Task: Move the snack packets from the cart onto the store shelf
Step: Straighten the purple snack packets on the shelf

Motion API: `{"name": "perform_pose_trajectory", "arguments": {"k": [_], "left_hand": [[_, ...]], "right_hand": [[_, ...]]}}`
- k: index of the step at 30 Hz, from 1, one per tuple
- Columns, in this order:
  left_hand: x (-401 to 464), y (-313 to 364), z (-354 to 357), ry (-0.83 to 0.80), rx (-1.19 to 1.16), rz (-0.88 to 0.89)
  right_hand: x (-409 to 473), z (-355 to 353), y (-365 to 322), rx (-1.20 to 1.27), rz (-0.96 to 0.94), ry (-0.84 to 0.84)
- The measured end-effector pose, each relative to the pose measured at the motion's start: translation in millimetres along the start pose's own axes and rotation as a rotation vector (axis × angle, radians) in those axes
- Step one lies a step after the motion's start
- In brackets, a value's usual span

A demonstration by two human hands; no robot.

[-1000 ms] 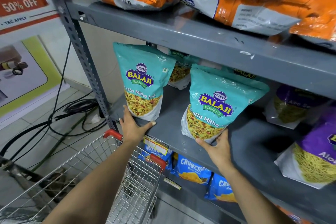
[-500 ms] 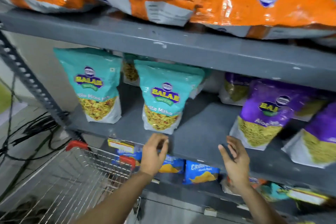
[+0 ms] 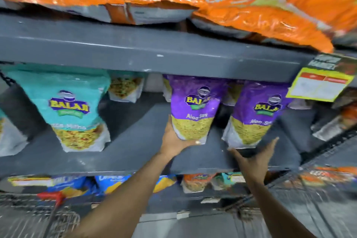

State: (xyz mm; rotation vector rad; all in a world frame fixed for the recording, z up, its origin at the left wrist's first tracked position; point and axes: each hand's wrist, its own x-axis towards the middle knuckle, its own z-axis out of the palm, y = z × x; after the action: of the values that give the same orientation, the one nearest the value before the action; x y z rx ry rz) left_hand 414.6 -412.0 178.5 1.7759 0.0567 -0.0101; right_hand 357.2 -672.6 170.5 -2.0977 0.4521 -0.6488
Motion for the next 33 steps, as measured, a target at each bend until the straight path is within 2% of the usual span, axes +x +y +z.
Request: {"name": "perform_pose_trajectory", "arguments": {"k": [3,9,23,33], "left_hand": [[10,-3,2,0.019,0.009,-0.047],[2,-7,-17,-0.009,0.054,-0.053],[-33,-14,-58,0.066,0.107,-0.097],[-30,-24,-61,-0.003,0.080,-0.073]], "right_hand": [[15,8,-1,0.029,-0.009,-0.044],[16,23,-4,0.054,0.018,0.009],[25,17,7,-0.012,-0.003,0.032],[28,9,8,-0.013,0.011,0.041]]}}
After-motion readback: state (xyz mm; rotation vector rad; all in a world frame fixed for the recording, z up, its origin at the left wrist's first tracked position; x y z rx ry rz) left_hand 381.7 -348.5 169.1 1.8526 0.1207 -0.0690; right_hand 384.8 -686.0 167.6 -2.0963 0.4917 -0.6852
